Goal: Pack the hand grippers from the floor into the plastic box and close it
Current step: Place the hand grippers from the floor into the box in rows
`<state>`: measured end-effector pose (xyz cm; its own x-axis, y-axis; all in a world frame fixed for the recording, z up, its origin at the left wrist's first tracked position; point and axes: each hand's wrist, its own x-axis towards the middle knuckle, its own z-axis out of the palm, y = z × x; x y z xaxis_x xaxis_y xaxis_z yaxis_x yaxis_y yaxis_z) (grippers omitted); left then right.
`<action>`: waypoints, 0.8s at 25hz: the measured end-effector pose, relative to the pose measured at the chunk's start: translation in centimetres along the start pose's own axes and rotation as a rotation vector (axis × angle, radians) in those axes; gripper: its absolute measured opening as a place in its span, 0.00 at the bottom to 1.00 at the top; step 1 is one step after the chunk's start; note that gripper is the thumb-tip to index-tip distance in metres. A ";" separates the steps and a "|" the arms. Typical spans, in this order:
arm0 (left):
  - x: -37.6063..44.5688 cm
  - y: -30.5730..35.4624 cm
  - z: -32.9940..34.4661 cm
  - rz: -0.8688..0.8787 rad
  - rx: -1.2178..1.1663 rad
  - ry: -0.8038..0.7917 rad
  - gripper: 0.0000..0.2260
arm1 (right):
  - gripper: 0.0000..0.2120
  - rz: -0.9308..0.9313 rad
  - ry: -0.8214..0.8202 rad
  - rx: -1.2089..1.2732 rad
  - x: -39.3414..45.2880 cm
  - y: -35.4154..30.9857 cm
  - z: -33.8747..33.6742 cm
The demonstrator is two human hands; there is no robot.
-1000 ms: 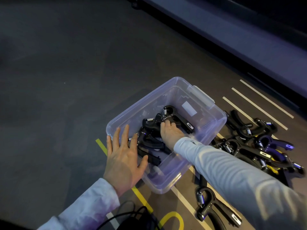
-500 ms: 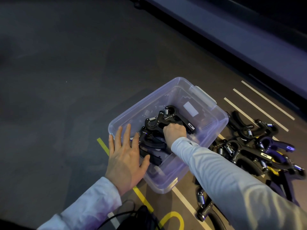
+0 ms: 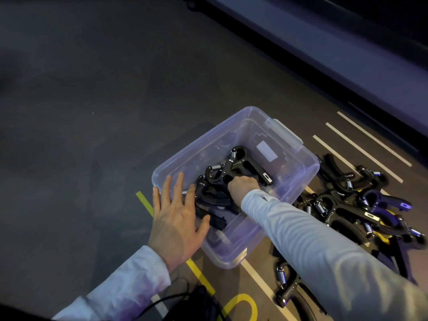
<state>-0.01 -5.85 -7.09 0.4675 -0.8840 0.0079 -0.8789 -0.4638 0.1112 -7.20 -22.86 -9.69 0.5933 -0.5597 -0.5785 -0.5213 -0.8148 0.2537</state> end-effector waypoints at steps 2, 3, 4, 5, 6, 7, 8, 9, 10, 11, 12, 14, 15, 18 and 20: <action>0.0 0.0 0.0 -0.001 0.006 -0.001 0.30 | 0.17 -0.010 0.013 -0.013 0.1 0.2 -0.1; 0.0 0.0 0.0 -0.001 0.005 0.000 0.30 | 0.17 0.001 0.032 -0.012 0.3 0.2 -0.2; 0.0 0.1 0.0 0.000 0.000 0.000 0.29 | 0.17 0.019 0.048 0.002 0.4 0.3 -0.3; 0.0 0.1 0.0 0.000 -0.007 0.000 0.29 | 0.17 0.035 0.057 0.025 0.5 0.2 -0.4; 0.1 0.1 0.0 -0.002 -0.010 0.000 0.29 | 0.16 0.043 0.058 0.051 0.6 0.2 -0.5; 0.0 0.1 0.0 -0.005 -0.008 -0.001 0.29 | 0.16 0.045 0.051 0.074 0.5 0.2 -0.5; 0.0 0.1 0.0 -0.007 -0.006 -0.001 0.29 | 0.16 0.040 0.042 0.086 0.4 0.3 -0.5; 0.0 0.0 0.1 -0.009 -0.007 -0.003 0.29 | 0.16 0.032 0.038 0.082 0.2 0.4 -0.5; 0.0 0.0 0.1 -0.010 -0.009 -0.002 0.29 | 0.16 0.022 0.036 0.061 0.1 0.6 -0.4; -0.1 0.0 0.2 -0.008 -0.008 0.000 0.29 | 0.16 0.014 0.038 0.032 0.0 0.7 -0.3; 0.0 0.0 0.2 -0.005 -0.007 -0.001 0.29 | 0.17 0.007 0.045 0.007 0.0 0.7 -0.1; 0.0 0.0 0.1 -0.004 -0.009 -0.013 0.29 | 0.17 0.002 0.044 -0.004 0.0 0.7 -0.1; 0.0 0.0 0.1 -0.005 -0.008 -0.019 0.29 | 0.17 -0.001 0.036 -0.001 -0.1 0.7 -0.1; 0.0 0.1 -0.2 -0.007 -0.020 -0.016 0.29 | 0.17 0.029 0.098 0.057 -0.2 1.4 -0.6; -0.1 0.1 -0.1 -0.008 -0.026 -0.012 0.29 | 0.15 0.091 0.234 0.152 0.0 2.1 -0.7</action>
<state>-0.10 -5.82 -7.01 0.4731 -0.8810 -0.0051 -0.8724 -0.4692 0.1370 -7.82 -24.70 -8.60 0.6556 -0.6638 -0.3600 -0.6545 -0.7373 0.1674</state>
